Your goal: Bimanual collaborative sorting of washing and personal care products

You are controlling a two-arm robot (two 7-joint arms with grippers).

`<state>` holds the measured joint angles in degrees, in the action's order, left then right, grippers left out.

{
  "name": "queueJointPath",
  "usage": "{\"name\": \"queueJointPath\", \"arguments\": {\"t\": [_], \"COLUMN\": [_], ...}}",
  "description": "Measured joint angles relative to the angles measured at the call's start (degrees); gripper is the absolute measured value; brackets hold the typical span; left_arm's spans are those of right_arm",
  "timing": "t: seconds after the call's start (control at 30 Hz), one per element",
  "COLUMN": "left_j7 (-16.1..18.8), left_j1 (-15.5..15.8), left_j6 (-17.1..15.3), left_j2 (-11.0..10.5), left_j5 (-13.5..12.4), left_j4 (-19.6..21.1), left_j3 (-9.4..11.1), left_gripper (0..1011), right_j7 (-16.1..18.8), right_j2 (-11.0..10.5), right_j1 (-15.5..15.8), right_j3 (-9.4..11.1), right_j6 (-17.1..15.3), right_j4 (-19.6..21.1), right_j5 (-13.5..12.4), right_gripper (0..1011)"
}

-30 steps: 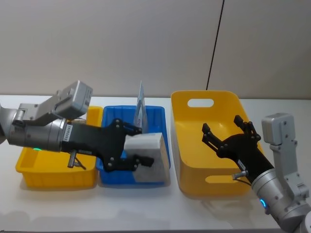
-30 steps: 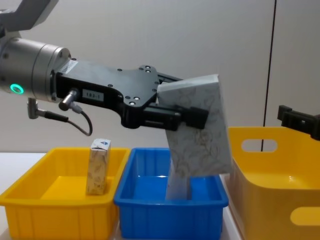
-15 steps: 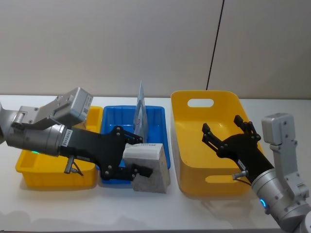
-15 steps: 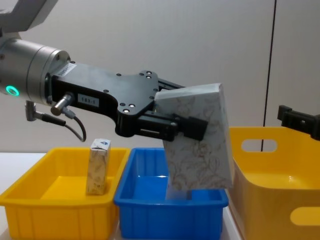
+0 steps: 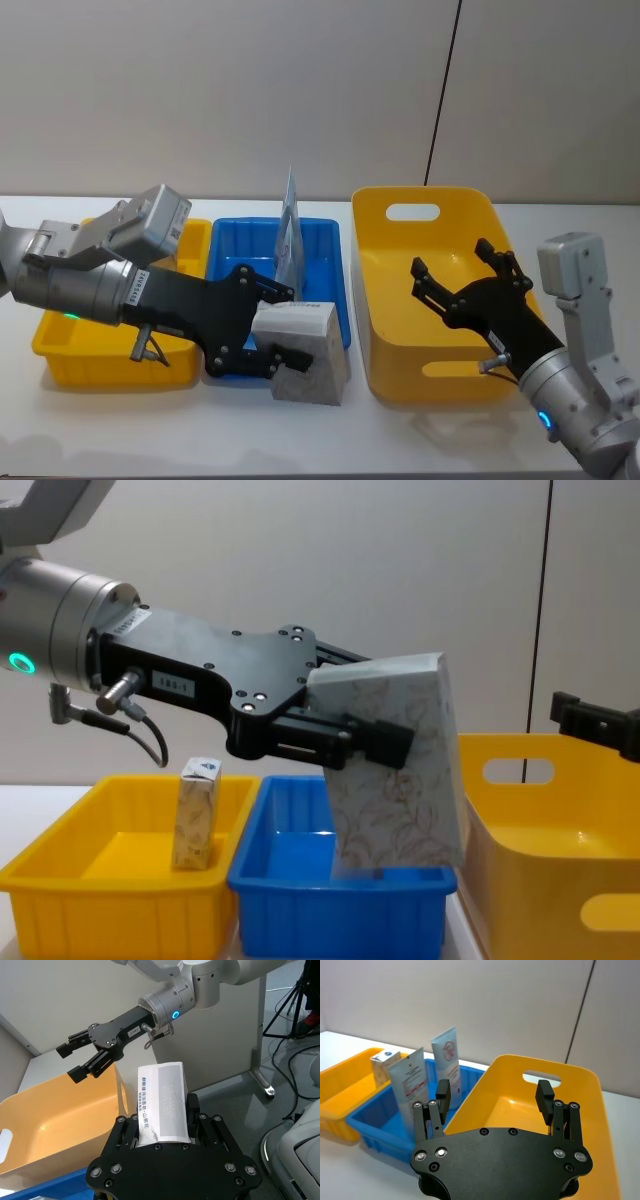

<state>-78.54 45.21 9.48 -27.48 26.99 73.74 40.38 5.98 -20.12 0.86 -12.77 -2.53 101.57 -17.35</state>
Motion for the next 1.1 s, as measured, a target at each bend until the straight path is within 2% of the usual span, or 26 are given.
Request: {"name": "queueJointPath", "arguments": {"t": [0.43,1.1], "left_j7": [-0.27,-0.39], "left_j1": [0.06,0.06], "left_j6": [0.00,0.00], "left_j2": [-0.07,-0.08], "left_j5": [0.06,0.07], "left_j4": [0.04,0.03], "left_j3": [0.10,0.14], "left_gripper": [418,418], "right_j7": [8.08,24.35], "right_j2": [-3.74,-13.00], "right_j1": [-0.41,-1.69], "right_j3": [0.27,-0.09], "right_j6": [-2.35,-5.73], "right_j4": [1.15,2.75], "right_j5": [-3.70,-11.05], "right_gripper": [1002,1002]}}
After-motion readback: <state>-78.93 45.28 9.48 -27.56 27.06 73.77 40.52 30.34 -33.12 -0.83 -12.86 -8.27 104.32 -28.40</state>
